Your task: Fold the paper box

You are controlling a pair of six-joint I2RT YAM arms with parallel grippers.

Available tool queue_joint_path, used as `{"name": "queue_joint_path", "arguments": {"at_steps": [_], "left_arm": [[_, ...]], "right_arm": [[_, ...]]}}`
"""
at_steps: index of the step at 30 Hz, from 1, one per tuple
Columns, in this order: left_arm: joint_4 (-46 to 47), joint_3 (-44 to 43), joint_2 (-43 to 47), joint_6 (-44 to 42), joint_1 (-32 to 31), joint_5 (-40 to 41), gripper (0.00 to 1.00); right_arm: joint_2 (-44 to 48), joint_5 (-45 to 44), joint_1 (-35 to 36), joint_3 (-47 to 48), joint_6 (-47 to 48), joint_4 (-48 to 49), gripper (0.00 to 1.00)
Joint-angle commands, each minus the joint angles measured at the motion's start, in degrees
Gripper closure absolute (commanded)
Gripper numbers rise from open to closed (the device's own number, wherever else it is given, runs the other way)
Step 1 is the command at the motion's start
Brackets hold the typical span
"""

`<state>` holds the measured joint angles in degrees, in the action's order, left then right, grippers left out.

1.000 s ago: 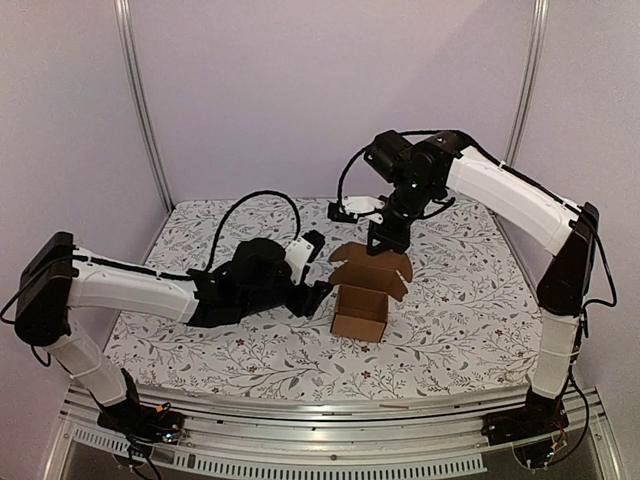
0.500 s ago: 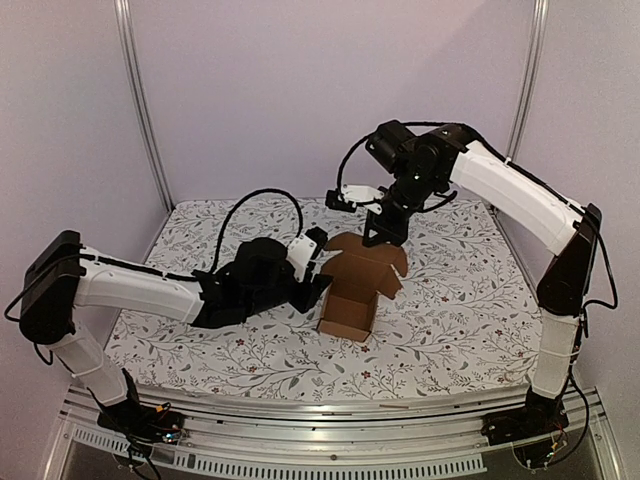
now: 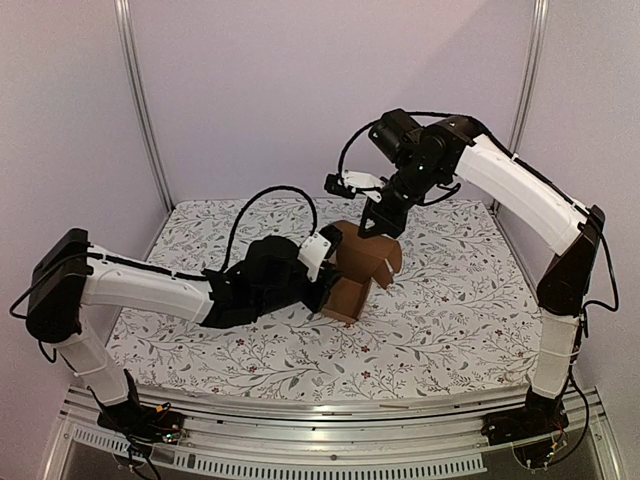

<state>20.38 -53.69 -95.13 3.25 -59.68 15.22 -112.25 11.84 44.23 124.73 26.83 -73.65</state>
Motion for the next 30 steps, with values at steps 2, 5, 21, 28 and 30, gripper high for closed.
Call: {"name": "queue_joint_path", "arguments": {"at_steps": [2,5,21,28,30], "left_arm": [[-0.32,-1.28,0.34,-1.24,-1.7,-1.07,0.76],[-6.96,0.94,7.47,-2.89,-2.1,-2.84,0.69],[-25.3,10.87,34.96,-2.44,9.39,-18.57,0.3],[-22.02,7.67,26.41,-5.25,9.1,-29.54,0.29],[-21.45,7.01,24.88,-5.46,9.06,-30.87,0.29]], "right_arm": [[0.34,2.5,-0.02,1.42,-0.78,-1.39,1.0],[1.2,2.47,0.01,0.09,2.38,-3.0,1.0],[6.89,16.13,0.49,-3.95,15.82,-8.88,1.0],[8.22,20.09,2.29,-2.95,19.42,-12.14,1.0],[8.51,20.5,2.45,-2.99,19.66,-12.13,1.0]]}}
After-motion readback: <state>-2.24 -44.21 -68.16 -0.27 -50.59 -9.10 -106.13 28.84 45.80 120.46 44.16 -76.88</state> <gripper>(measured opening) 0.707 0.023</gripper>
